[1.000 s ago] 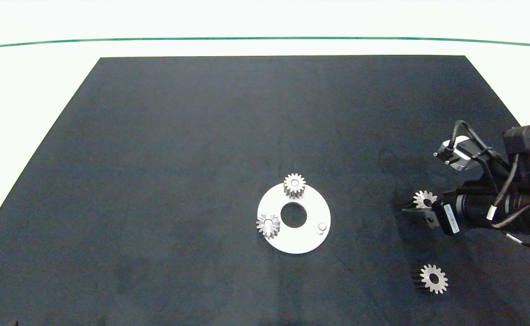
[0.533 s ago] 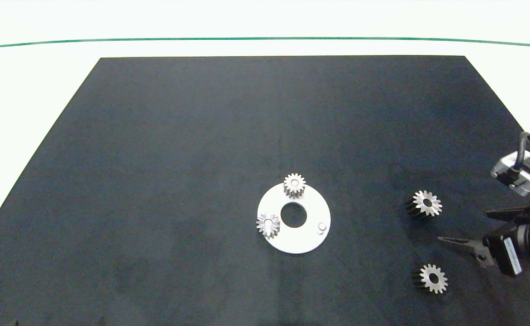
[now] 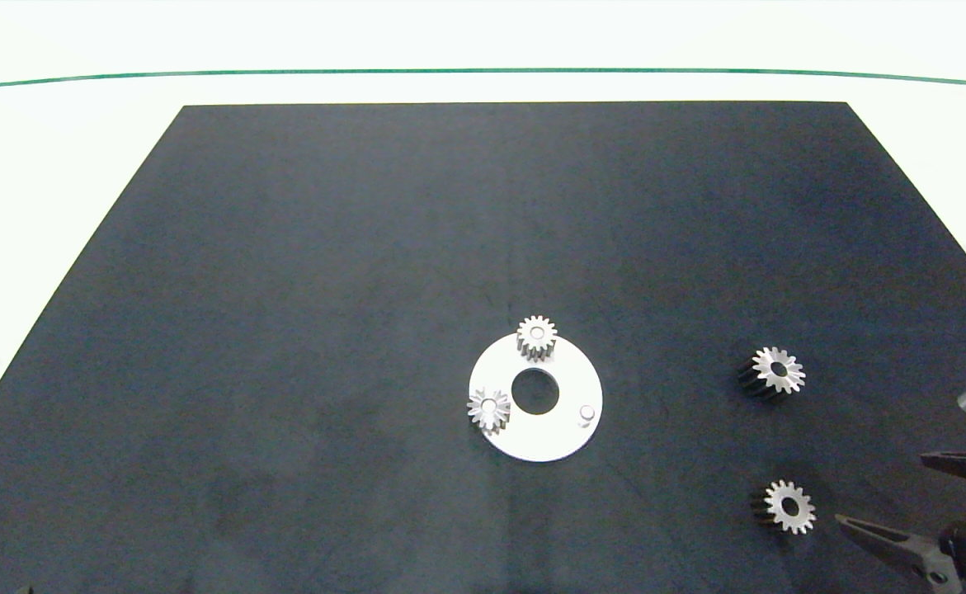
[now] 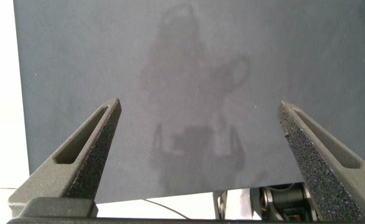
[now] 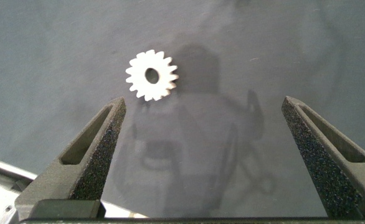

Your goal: Remove an incorrectly installed larger gear and replace it with the correct smaller gear

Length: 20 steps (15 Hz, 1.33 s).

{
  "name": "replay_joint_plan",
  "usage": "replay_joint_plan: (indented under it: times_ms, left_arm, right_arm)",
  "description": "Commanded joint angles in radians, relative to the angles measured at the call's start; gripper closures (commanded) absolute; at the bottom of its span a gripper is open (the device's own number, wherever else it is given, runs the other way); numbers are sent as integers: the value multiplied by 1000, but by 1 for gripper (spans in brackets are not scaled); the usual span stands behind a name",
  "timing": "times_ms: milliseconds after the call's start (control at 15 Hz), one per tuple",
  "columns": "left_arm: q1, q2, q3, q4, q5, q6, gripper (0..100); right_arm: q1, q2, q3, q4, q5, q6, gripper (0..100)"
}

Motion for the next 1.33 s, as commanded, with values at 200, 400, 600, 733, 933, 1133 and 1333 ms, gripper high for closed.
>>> replay_joint_plan:
  times_ms: [200, 400, 600, 733, 933, 1133, 1333]
  left_arm:
    - [0, -13, 5, 2, 0, 2, 0]
    - [2, -16, 5, 2, 0, 14, 0]
    - [2, -17, 5, 1, 0, 16, 0]
    - [3, -19, 5, 1, 4, 14, 0]
    - [2, -17, 5, 1, 4, 14, 0]
    - [2, -17, 5, 1, 2, 14, 0]
    - [2, -17, 5, 1, 2, 14, 0]
  right_arm:
    - [77, 17, 11, -5, 17, 4, 0]
    - [102, 52, 32, -11, 19, -4, 0]
    - [99, 109, 77, -102, 10, -7, 0]
    - [102, 163, 103, -189, 2, -9, 0]
    - [117, 206, 106, -227, 3, -9, 0]
    - [133, 239, 115, -246, 0, -7, 0]
    - [134, 262, 120, -272, -24, -9, 0]
